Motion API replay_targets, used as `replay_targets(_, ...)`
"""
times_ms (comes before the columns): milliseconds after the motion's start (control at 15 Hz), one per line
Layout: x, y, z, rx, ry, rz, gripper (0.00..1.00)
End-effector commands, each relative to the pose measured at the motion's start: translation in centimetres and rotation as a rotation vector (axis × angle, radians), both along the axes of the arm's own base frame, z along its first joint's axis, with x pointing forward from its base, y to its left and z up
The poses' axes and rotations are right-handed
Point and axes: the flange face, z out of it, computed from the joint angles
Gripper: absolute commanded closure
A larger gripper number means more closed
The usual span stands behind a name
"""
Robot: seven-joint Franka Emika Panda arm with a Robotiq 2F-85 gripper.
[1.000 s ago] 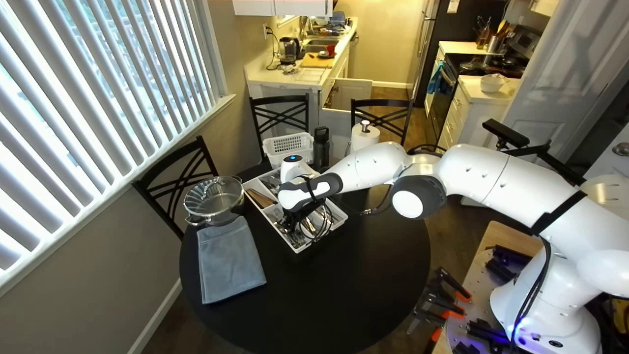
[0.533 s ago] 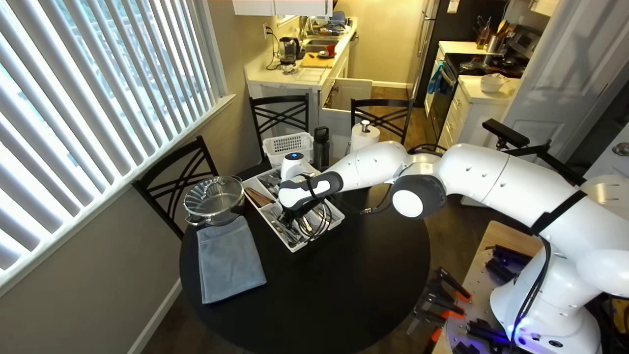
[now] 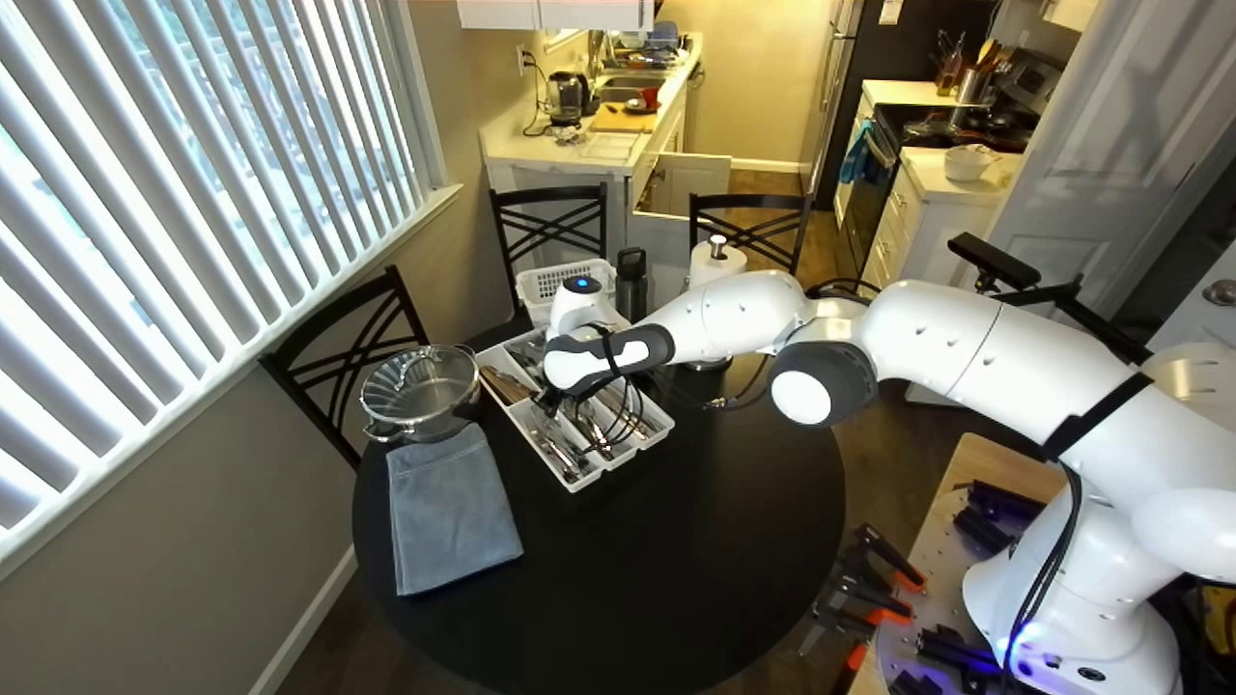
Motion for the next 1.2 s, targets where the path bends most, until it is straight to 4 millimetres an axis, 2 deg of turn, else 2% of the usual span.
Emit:
replay_targets(0,0.2,-0.8,0.4,0.026,0.000,0.009,0.99)
replay_targets(200,0.3,-0.6,1.2,0.022,-0.001,-0.002,0.99)
replay_targets(600,0.2,2.4,4.5,-0.023,0.004,0.006,0.99)
replay_targets(733,-0.2,3.6,4.6,-0.031,0.012,0.014,0.99)
replay_targets(800,0.6,3.0,3.8,-0.006,-0.019,0.020,0.97)
replay_targets(933,0.3,3.9,4.0,-0.012,-0.008,0.027,0.97)
replay_targets(1133,0.1,3.9,3.9,-0.017,0.000,0.028,0.97)
